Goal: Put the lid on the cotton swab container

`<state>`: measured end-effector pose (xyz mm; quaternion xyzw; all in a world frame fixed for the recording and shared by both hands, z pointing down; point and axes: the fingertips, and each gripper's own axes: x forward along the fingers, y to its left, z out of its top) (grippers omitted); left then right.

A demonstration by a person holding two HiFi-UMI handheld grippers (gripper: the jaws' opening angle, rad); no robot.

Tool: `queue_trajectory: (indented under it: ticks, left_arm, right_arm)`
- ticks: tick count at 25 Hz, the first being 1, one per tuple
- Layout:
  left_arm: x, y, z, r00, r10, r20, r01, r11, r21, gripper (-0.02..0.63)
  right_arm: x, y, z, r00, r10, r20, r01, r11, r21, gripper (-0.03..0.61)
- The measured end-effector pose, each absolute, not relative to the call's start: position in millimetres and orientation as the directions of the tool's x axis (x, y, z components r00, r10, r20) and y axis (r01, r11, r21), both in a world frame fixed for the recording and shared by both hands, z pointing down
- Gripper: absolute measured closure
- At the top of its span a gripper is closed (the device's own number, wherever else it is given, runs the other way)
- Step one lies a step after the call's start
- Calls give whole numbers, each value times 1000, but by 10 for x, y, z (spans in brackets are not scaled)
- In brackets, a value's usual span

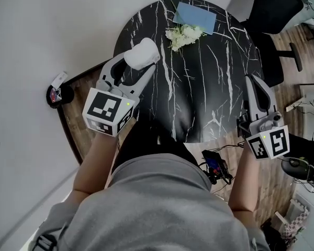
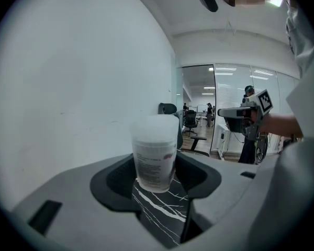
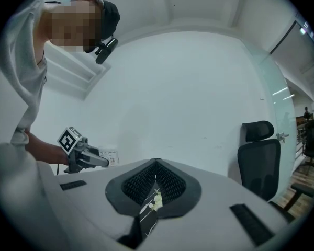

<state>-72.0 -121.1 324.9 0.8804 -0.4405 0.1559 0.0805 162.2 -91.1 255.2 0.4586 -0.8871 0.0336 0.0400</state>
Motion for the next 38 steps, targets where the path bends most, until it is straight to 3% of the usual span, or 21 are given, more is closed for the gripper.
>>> queue_trajectory:
  ticks: [18, 38]
  left_arm:
    - [-437, -1478, 4213, 558, -679, 477, -785, -618, 38, 380]
    - [70, -1781, 5666, 593, -483, 644, -673, -737, 67, 380]
  right_arm:
    - [1669, -1081, 3225, -569, -798, 200, -822, 556, -121, 554]
    - [1591, -1202, 3879, -557, -776, 297, -831, 521, -197, 554]
